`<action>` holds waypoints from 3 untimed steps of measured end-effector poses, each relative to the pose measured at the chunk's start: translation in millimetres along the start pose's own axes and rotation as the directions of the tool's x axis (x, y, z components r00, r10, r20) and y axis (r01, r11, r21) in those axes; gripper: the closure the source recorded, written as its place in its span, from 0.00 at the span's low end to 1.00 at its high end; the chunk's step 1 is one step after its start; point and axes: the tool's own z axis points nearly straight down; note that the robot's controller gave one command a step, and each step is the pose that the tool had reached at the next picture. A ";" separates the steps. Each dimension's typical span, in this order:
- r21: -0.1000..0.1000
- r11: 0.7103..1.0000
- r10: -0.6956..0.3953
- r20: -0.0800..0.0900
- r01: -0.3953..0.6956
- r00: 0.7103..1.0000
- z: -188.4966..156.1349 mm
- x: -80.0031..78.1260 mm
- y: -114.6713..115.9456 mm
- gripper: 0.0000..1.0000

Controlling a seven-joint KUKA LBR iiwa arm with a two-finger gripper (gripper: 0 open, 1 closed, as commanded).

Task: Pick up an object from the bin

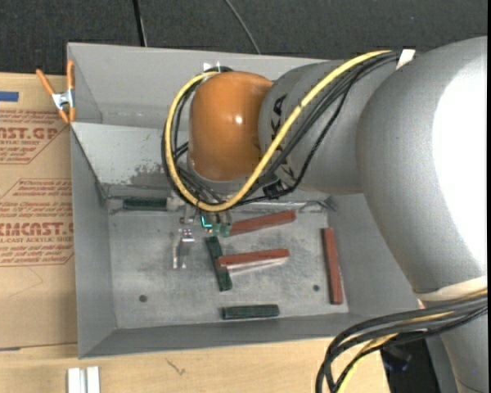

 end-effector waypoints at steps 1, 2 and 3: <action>-0.001 1.000 0.001 0.007 -0.001 1.000 -4.8 -1.9 -0.7 0.00; -0.001 1.000 0.019 0.007 -0.019 1.000 -10.0 -0.6 -61.7 0.00; 0.003 0.981 -0.195 0.010 0.195 0.981 32.6 0.4 -65.8 0.00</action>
Offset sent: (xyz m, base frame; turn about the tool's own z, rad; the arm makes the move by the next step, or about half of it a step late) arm 0.0008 -0.0967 0.0129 0.0352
